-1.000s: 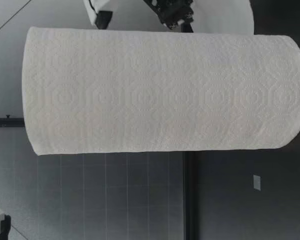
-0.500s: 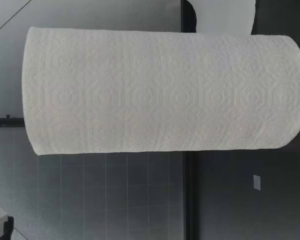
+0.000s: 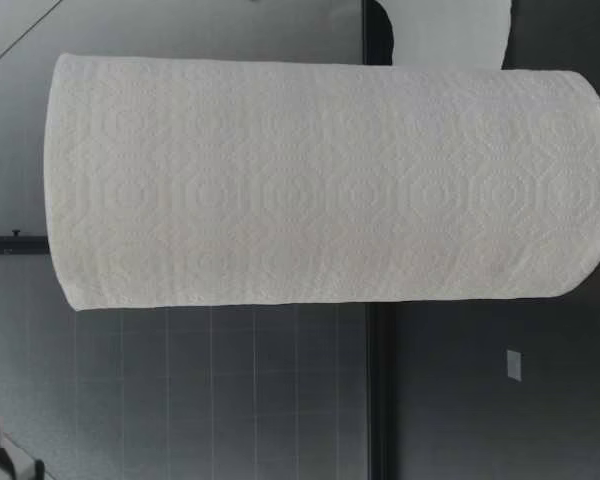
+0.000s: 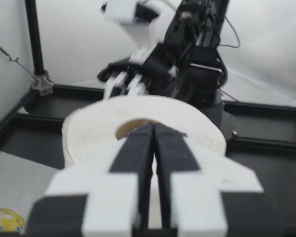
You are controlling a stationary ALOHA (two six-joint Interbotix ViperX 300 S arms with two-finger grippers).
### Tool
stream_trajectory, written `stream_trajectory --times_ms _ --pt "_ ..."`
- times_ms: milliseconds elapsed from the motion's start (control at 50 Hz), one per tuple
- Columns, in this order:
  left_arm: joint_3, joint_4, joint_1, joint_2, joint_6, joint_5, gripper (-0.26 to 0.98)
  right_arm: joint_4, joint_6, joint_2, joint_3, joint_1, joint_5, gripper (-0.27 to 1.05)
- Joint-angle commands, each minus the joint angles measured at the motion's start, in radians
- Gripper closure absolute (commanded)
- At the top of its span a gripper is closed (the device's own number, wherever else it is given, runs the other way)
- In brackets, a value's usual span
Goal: Pick up a piece of paper towel and place it on the spilled liquid.
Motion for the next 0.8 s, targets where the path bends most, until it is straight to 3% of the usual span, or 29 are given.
stream_trajectory --times_ms 0,140,300,540,780 --pt "0.002 0.002 -0.014 -0.026 -0.003 -0.003 0.61 -0.005 -0.003 -0.077 -0.003 0.02 -0.089 0.61" --pt "0.018 0.0 -0.032 -0.035 -0.009 -0.003 0.61 -0.014 -0.023 -0.195 0.005 0.046 -0.241 0.73" --pt "-0.002 -0.002 -0.054 -0.043 -0.012 0.041 0.61 -0.012 -0.054 -0.242 -0.034 0.101 -0.337 0.75" --pt "-0.066 -0.002 -0.064 -0.061 -0.011 0.135 0.61 -0.014 -0.117 -0.163 -0.184 0.207 -0.287 0.75" --pt "-0.066 -0.002 -0.066 -0.081 -0.008 0.14 0.61 -0.014 -0.156 -0.075 -0.287 0.278 -0.175 0.75"
